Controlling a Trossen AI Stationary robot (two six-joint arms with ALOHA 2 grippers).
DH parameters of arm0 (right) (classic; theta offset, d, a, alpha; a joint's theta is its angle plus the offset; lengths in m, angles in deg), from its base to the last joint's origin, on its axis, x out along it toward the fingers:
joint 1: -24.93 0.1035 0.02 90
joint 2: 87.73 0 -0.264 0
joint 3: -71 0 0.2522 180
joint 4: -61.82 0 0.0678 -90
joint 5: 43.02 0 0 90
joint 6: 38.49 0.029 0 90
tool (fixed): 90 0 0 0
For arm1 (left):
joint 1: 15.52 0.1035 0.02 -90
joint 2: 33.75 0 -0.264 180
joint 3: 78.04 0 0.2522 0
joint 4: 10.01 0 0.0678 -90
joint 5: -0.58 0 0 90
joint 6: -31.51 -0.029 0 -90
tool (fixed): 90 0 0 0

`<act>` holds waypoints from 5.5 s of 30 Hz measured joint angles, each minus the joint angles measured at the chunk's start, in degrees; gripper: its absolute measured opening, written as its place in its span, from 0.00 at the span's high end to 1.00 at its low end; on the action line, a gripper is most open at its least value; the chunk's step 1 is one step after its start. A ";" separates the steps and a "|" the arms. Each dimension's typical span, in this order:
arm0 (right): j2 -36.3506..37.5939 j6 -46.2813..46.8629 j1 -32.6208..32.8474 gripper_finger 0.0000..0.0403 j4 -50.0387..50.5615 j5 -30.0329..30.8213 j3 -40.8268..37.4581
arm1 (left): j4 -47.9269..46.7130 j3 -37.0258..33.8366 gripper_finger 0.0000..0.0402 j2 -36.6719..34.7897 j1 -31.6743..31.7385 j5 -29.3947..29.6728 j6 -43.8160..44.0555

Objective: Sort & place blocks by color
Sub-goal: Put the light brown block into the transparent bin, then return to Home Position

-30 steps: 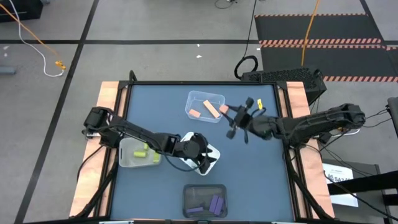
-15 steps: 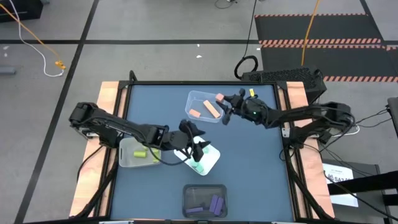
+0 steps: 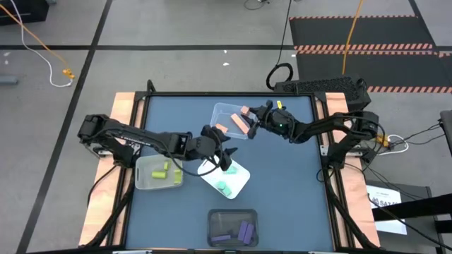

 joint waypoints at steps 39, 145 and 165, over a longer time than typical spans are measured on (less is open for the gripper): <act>31.65 18.40 27.49 0.43 42.53 -5.86 0.02 | -39.00 0.00 0.38 0.00 -3.13 -6.62 18.79; 57.18 -1.77 23.19 0.47 28.10 13.71 -30.36 | -39.05 -7.71 0.38 -50.45 -6.41 -1.03 -8.25; 57.18 -1.77 23.19 0.47 27.59 13.81 -30.40 | 7.17 -40.10 0.38 -50.77 -7.46 -5.68 -11.54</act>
